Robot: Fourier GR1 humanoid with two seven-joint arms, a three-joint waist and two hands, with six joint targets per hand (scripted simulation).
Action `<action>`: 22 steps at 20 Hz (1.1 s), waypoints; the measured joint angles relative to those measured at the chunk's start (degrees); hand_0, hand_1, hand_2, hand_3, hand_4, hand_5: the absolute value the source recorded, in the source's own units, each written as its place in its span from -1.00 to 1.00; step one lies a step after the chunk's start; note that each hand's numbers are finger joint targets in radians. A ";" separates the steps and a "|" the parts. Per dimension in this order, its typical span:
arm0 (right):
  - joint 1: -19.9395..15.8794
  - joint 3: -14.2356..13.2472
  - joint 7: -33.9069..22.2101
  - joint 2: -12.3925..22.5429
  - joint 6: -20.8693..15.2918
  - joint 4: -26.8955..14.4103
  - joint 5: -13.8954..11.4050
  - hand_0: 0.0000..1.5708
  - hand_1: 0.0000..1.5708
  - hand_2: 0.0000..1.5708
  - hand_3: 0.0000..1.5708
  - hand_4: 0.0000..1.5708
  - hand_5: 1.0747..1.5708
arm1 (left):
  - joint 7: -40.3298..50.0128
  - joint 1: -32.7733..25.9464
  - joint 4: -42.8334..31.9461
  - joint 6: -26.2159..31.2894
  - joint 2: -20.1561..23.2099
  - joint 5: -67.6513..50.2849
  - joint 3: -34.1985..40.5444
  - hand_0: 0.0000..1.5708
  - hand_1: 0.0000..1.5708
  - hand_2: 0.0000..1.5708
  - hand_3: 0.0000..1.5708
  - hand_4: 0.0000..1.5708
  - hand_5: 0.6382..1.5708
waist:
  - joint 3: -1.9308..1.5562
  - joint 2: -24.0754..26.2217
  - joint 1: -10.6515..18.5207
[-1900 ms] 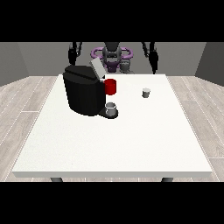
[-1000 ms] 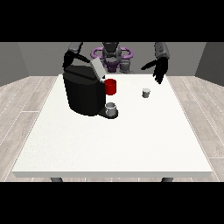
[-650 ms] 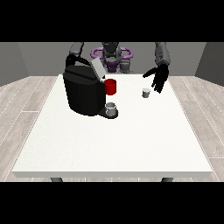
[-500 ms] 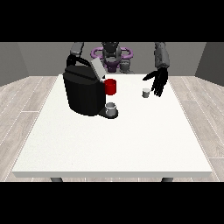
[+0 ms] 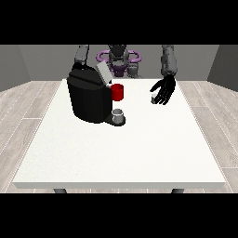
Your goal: Insert the coffee pod into the coffee machine and close the lid
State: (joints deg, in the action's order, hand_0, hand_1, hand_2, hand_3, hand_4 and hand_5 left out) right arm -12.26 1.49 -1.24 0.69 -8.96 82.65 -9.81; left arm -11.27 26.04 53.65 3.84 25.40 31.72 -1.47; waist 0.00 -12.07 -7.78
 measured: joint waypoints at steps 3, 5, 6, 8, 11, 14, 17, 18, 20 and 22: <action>-1.69 -0.80 0.47 0.39 0.12 -1.82 0.17 -1.00 -1.00 -1.00 -1.00 -1.00 1.00 | -1.10 1.21 -0.82 -2.49 -0.55 3.56 -1.73 0.20 0.20 0.32 0.11 -0.45 1.00 | 0.00 -0.47 0.44; -2.52 -0.75 0.20 0.37 0.27 -2.21 0.14 -1.00 -1.00 -1.00 -1.00 -1.00 1.00 | -1.72 2.10 -2.64 -3.59 -0.25 5.76 -2.36 0.04 0.04 0.22 0.02 -0.53 1.00 | 0.01 -0.99 0.11; -2.54 -0.44 0.36 0.25 0.29 -2.58 -0.13 -1.00 -1.00 -1.00 -1.00 -1.00 1.00 | -1.52 2.38 -3.20 -3.95 -0.30 7.05 -3.06 -0.04 -0.04 0.21 0.03 -0.57 1.00 | 0.00 -0.97 -0.07; -2.76 -0.20 0.11 0.36 0.57 -3.37 -0.25 -1.00 -1.00 -1.00 -1.00 -1.00 1.00 | -1.10 2.74 -4.34 -4.37 -0.64 9.42 -4.47 0.11 0.11 0.30 0.12 -0.57 1.00 | -0.02 -0.86 -0.24; -3.02 -0.38 0.75 0.30 0.95 -4.59 0.05 -1.00 -1.00 -1.00 -1.00 -1.00 1.00 | -1.38 3.47 -6.32 -3.96 -0.16 12.13 -5.74 -0.04 -0.04 0.18 -0.02 -0.56 1.00 | -0.06 -1.04 -0.27; -2.43 0.39 1.52 0.03 1.02 -5.17 0.66 -1.00 -1.00 -1.00 -1.00 -1.00 1.00 | -1.30 4.46 -8.72 -3.12 0.06 14.05 -6.20 -0.07 -0.07 0.22 0.08 -0.50 1.00 | -0.15 -0.69 -0.64; -3.07 -0.87 2.49 0.38 1.06 -7.40 1.16 -1.00 -1.00 -1.00 -1.00 -1.00 1.00 | -1.90 5.82 -10.25 -2.49 -0.28 15.73 -6.42 0.11 0.11 0.30 0.17 -0.47 1.00 | -0.13 -0.36 -0.01; -2.93 -1.24 2.87 0.29 0.97 -8.40 1.38 -1.00 -1.00 -1.00 -1.00 -1.00 1.00 | -1.85 6.08 -10.63 -1.63 -0.55 16.09 -6.48 0.16 0.16 0.34 0.22 -0.48 1.00 | -0.11 0.27 0.32; -2.31 -1.23 4.38 -0.07 0.27 -10.11 1.54 -1.00 -1.00 -1.00 -1.00 -1.00 1.00 | -2.22 6.56 -11.57 -1.26 -0.99 16.88 -6.33 0.43 0.43 0.53 0.39 -0.50 1.00 | -0.07 0.81 0.76; -2.21 -1.20 5.20 0.02 0.06 -10.97 1.89 -1.00 -1.00 -1.00 -1.00 -1.00 1.00 | -2.91 7.41 -12.83 -1.59 -1.24 17.50 -5.74 0.51 0.51 0.64 0.55 -0.36 1.00 | -0.05 0.93 0.68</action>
State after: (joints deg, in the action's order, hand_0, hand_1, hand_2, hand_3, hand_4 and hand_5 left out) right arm -14.47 0.28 3.97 0.71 -8.90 71.68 -7.92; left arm -14.18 33.45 40.82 2.26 24.16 49.22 -7.21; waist -0.05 -11.14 -7.10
